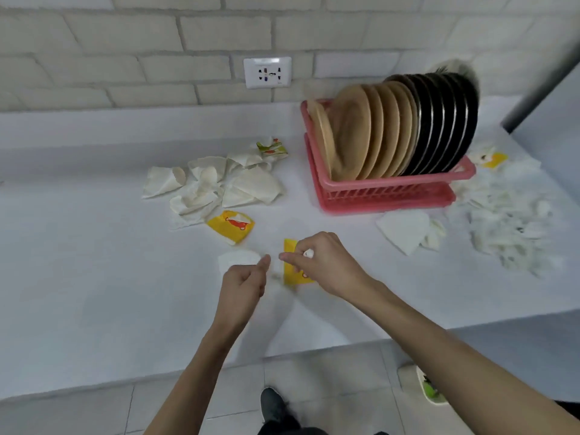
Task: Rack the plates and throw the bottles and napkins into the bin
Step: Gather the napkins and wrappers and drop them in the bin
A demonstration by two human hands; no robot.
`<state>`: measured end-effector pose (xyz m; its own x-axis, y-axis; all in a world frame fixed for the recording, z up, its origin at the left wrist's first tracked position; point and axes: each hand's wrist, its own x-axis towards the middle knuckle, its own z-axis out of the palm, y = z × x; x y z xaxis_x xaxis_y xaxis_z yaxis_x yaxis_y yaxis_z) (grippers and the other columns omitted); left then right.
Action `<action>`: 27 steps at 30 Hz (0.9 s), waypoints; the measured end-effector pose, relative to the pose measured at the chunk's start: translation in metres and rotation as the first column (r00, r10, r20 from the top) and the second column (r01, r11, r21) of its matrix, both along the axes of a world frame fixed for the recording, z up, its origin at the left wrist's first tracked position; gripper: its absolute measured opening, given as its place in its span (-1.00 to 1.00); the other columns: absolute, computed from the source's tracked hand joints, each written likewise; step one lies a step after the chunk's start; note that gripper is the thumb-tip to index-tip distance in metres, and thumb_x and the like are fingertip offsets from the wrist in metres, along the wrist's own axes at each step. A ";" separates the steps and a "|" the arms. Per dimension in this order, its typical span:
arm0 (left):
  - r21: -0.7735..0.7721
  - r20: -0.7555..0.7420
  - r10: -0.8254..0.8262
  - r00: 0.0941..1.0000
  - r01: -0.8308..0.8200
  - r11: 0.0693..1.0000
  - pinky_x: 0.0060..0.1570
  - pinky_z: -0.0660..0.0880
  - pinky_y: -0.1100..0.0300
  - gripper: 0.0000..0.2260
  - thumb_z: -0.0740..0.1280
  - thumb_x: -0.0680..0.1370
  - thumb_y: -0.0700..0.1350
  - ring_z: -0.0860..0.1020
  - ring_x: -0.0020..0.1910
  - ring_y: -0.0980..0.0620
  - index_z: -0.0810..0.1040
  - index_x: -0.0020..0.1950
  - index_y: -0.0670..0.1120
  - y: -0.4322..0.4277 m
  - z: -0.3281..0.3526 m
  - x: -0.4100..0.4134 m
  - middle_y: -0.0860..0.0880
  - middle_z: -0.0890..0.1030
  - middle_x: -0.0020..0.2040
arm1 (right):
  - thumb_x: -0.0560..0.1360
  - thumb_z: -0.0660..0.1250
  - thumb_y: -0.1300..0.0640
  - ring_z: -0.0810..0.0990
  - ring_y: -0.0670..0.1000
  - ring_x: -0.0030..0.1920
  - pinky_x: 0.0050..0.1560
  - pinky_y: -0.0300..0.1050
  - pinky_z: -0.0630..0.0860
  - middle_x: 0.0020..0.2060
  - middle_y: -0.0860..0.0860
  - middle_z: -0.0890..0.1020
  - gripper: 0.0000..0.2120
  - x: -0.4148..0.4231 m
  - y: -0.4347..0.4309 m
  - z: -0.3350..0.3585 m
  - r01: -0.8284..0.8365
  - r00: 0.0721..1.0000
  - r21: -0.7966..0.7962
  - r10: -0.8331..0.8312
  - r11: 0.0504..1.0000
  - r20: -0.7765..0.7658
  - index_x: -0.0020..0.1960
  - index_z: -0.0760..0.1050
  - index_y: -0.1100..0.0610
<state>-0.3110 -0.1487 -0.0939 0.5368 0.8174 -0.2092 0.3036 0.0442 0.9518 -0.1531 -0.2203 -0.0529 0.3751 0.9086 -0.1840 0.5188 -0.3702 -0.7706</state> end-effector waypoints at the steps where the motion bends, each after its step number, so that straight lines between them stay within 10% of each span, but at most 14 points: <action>1: -0.014 0.010 -0.036 0.999 0.036 0.999 -0.48 0.15 0.31 -0.49 0.26 0.65 -0.04 0.15 -0.50 0.06 0.15 -0.44 -0.08 -0.013 0.001 0.011 -0.05 0.16 -0.48 | 0.51 0.39 -0.12 0.37 -0.22 -0.37 -0.34 -0.21 0.28 -0.56 -0.08 0.49 -0.56 0.007 -0.020 0.003 0.048 0.999 0.002 -0.048 0.999 -0.003 -0.44 0.54 0.11; 6: -0.013 0.032 -0.224 0.974 0.225 0.974 -0.42 0.12 0.20 -0.54 0.29 0.61 -0.10 0.12 -0.47 0.04 0.18 -0.43 -0.09 -0.096 0.005 0.056 -0.03 0.17 -0.48 | 0.53 0.31 -0.22 0.26 -0.01 -0.51 -0.34 -0.13 0.30 -0.56 0.17 0.32 -0.31 0.037 -0.131 0.007 0.242 0.970 0.006 -0.242 0.970 0.012 -0.48 0.34 0.33; 10: 0.070 -0.037 -0.308 0.951 0.309 0.948 -0.34 0.20 0.10 -0.48 0.21 0.66 0.00 0.18 -0.48 0.04 0.17 -0.44 -0.16 -0.172 0.006 0.089 -0.08 0.20 -0.49 | 0.58 0.23 -0.19 0.17 -0.03 -0.55 -0.26 -0.05 0.43 -0.59 -0.03 0.15 -0.37 0.050 -0.222 0.007 0.392 0.920 -0.051 -0.393 0.919 -0.011 -0.49 0.10 0.13; 21: 0.094 -0.012 -0.528 0.849 0.526 0.845 -0.37 0.24 0.23 -0.45 0.13 0.69 0.02 0.16 -0.51 0.07 0.19 -0.48 -0.14 -0.328 -0.009 0.148 -0.04 0.21 -0.52 | 0.68 0.10 -0.02 0.33 -0.14 -0.54 -0.40 -0.32 0.30 -0.54 -0.06 0.35 -0.45 0.071 -0.398 -0.020 0.564 0.822 -0.031 -0.564 0.825 -0.074 -0.47 0.29 0.14; 27: 0.048 -0.123 -0.636 0.762 0.645 0.763 -0.18 0.33 0.09 -0.44 0.14 0.69 0.06 0.13 -0.51 0.06 0.12 -0.50 -0.02 -0.355 -0.022 0.168 0.03 0.19 -0.54 | 0.65 0.14 0.12 0.44 -0.12 -0.36 -0.33 -0.28 0.34 -0.35 -0.10 0.49 -0.82 0.079 -0.437 -0.051 0.579 0.812 -0.046 -0.580 0.814 -0.065 -0.05 0.48 0.10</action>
